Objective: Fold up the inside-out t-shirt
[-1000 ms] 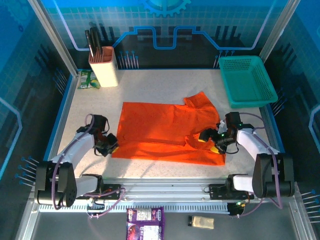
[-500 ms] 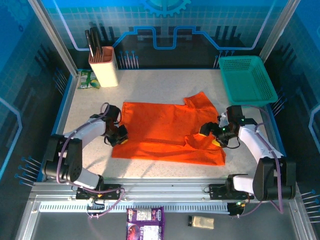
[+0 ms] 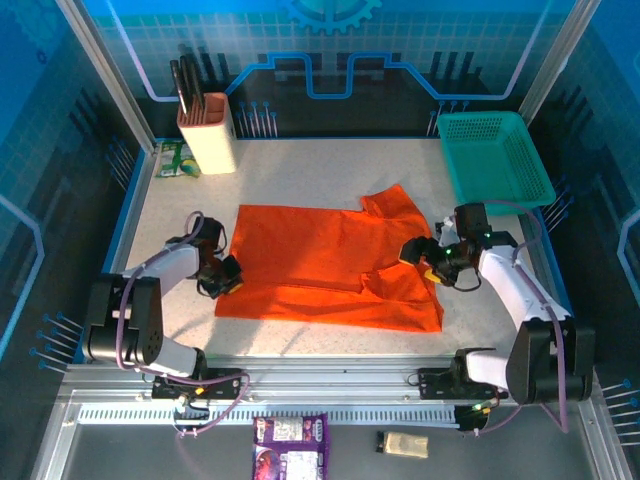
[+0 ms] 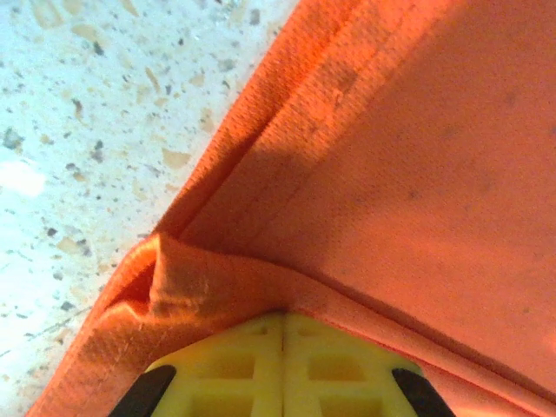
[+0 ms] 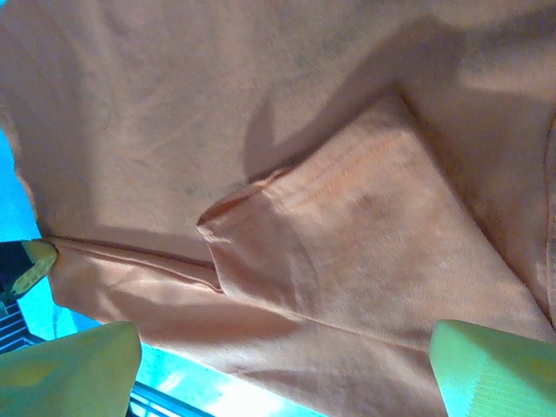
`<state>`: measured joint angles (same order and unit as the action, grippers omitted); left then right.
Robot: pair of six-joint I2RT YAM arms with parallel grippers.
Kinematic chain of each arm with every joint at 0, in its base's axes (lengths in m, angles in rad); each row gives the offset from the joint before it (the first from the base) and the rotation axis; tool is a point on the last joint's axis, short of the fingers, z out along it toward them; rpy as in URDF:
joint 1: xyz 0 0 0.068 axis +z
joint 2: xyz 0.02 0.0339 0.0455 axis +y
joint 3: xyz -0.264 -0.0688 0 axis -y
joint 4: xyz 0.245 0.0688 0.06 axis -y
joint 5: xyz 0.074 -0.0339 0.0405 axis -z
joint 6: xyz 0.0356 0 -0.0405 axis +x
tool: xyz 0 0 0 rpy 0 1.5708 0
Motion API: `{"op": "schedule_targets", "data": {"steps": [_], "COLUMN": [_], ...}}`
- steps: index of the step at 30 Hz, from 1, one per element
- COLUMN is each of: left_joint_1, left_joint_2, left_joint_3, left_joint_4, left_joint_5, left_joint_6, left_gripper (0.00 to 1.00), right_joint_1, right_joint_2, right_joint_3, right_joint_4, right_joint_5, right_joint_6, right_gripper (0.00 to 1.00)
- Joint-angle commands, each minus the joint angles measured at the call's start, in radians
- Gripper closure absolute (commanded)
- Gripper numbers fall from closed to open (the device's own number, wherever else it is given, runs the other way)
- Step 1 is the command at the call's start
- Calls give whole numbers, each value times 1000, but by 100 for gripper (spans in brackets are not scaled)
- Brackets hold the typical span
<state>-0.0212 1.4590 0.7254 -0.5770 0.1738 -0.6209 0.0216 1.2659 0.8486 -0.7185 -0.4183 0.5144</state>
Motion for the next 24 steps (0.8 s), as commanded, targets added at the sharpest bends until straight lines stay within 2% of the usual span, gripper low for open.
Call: {"op": "schedule_targets", "data": {"steps": [1, 6, 13, 18, 24], "left_joint_1": [9, 9, 7, 14, 47], "left_joint_2": [-43, -19, 149, 210, 163], "left_joint_3": [81, 174, 247, 197, 79], "left_joint_4": [-47, -42, -11, 22, 51], "left_joint_5": [27, 69, 104, 80, 57], "left_joint_6": [40, 105, 128, 106, 86], "left_gripper": [91, 89, 89, 89, 89], "right_joint_1": [16, 29, 66, 74, 75], "right_joint_2": [54, 133, 204, 227, 271], "right_joint_3": [81, 151, 199, 211, 266], "right_joint_4": [-14, -17, 10, 19, 10], "right_joint_5": [22, 33, 30, 30, 39], "right_joint_6": [-65, -110, -106, -102, -134], "right_gripper": [14, 15, 15, 15, 16]}}
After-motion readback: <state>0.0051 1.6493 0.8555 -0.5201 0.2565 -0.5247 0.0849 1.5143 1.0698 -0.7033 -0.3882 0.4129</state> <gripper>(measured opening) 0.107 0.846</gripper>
